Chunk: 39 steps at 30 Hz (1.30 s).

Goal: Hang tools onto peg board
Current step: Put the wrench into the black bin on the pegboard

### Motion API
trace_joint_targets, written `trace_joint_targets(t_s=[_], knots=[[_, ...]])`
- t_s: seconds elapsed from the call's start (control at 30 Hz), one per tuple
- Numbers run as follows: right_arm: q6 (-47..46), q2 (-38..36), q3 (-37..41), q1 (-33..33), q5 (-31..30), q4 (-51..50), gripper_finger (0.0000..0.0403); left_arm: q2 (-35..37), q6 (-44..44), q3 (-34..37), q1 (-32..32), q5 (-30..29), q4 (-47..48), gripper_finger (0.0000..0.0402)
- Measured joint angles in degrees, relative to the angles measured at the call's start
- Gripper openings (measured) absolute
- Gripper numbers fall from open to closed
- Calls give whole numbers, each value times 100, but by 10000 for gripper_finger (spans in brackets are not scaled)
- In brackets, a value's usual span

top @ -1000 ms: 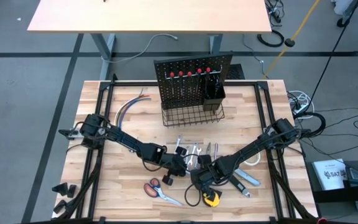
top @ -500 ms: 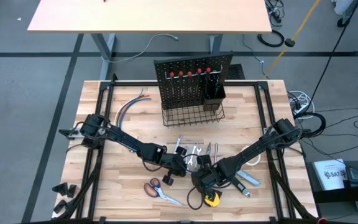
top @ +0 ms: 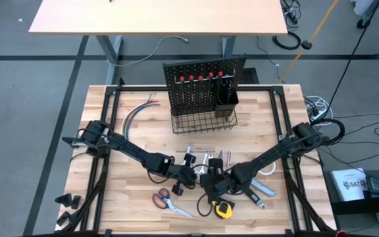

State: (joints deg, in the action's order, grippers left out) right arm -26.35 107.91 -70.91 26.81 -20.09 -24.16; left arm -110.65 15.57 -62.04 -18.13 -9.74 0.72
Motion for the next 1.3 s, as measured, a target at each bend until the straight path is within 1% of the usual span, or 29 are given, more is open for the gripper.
trace_joint_targets(t_s=[0.07, 0.17, 0.3, 0.63, 0.83, 0.93, 1.13, 1.23, 1.3], knots=[[0, 1, 0, -52, -116, 32, 172, 7, -7, 0, 3, -47, -49, 16], [0, 1, 0, -146, -94, 120, 171, 7, -15, 0, 9, -178, -60, 16], [0, 43, -7, -243, -65, 279, 164, 7, -24, -2, 0, -184, -215, 16], [-108, 182, -13, -274, -49, 180, 157, 79, -27, 7, 0, -214, -233, 17], [-81, 213, -4, -285, -46, 88, 157, 448, -105, -33, -29, -244, 11, 17], [-74, 213, -7, -256, -109, 171, 157, 443, -279, -25, -26, -251, 160, 17], [-53, 210, -7, -262, -257, 209, 157, 450, -314, -17, -35, -122, 187, 18], [-46, 208, -7, -285, -254, 210, 151, 448, -319, -17, -37, -118, 169, 18], [-43, 206, -7, -294, -245, 209, 138, 448, -319, -17, -35, -110, 183, 18]])
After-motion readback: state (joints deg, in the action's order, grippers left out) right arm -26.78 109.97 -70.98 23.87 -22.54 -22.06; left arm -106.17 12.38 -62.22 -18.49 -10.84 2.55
